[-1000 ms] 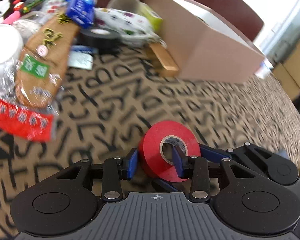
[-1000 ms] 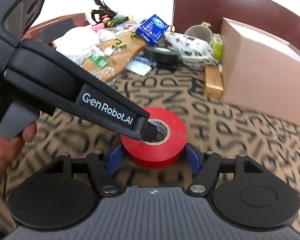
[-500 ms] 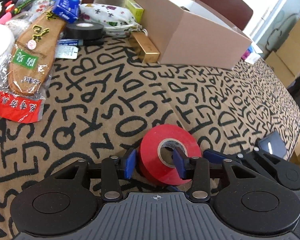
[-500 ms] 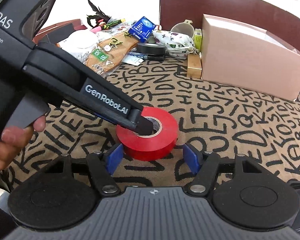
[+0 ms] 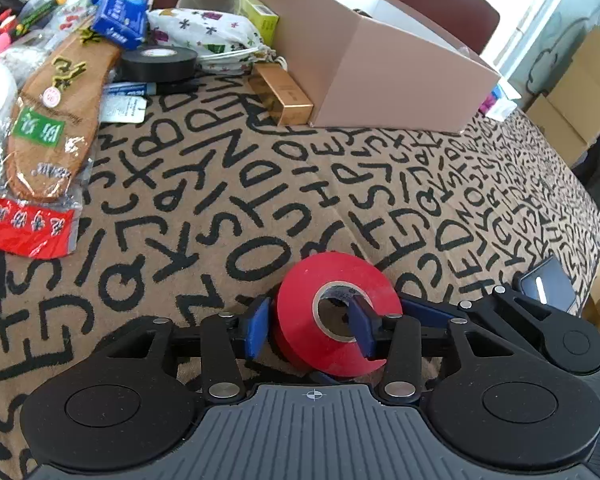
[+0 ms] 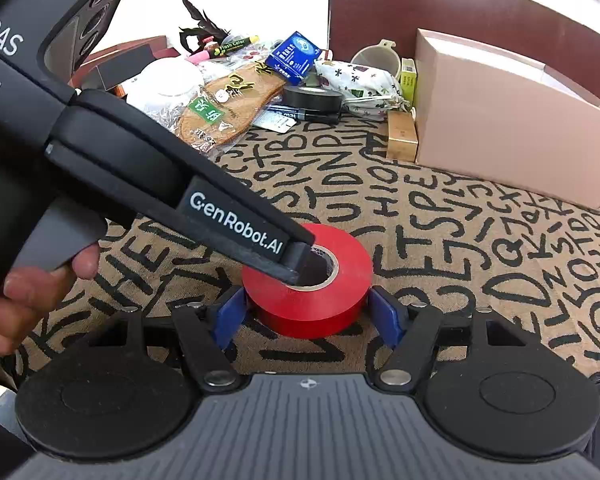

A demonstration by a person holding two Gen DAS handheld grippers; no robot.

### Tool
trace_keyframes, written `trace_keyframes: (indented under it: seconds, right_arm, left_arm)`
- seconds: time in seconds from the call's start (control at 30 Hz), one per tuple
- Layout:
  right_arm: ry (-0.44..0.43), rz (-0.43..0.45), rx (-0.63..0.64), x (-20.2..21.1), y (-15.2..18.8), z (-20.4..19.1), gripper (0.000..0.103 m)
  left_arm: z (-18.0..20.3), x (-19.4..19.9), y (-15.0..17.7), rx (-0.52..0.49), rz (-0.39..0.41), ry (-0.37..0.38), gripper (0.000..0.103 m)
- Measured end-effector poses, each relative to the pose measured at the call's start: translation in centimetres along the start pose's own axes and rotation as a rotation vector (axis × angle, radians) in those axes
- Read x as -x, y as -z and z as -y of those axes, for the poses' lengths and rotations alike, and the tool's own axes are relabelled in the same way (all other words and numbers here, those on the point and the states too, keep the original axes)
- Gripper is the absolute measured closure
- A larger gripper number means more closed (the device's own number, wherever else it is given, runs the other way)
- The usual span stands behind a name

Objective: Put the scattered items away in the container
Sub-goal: 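Carry the red tape roll with left tool into the cardboard box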

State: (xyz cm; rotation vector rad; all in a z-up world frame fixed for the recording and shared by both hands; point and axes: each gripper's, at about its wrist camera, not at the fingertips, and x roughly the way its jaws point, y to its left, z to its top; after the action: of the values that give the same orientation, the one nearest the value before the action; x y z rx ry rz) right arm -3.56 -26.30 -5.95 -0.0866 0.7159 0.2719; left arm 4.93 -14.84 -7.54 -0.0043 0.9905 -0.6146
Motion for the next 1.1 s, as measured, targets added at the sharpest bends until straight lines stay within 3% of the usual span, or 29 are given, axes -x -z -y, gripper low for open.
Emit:
trace_keyframes:
  seconds: [0.13, 0.3, 0.43, 0.8, 1.1]
  right_arm:
    - [-0.006, -0.008, -0.004, 0.1, -0.3, 0.0, 0.032]
    - [-0.003, 0.007, 0.02, 1.1, -1.0, 0.3, 0.032]
    - [0.04, 0.054, 0.06, 2.4, -2.3, 0.9, 0.032]
    - [0.158, 0.227, 0.147, 6.0, -9.1, 5.8, 0.032]
    - [0.224, 0.264, 0.114, 5.3, -13.8, 12.3, 0.032]
  left_arm:
    - [0.6, 0.3, -0.1, -0.016, 0.005, -0.021, 0.052]
    - [0.8, 1.3, -1.3, 0.022, 0.026, 0.015, 0.053]
    - [2.4, 2.5, -3.4, 0.001, 0.088, 0.033, 0.053]
    - [8.2, 4.6, -13.1, -0.092, 0.253, 0.082, 0.054]
    - [11.6, 1.1, -20.7, -0.127, 0.272, 0.114, 0.053]
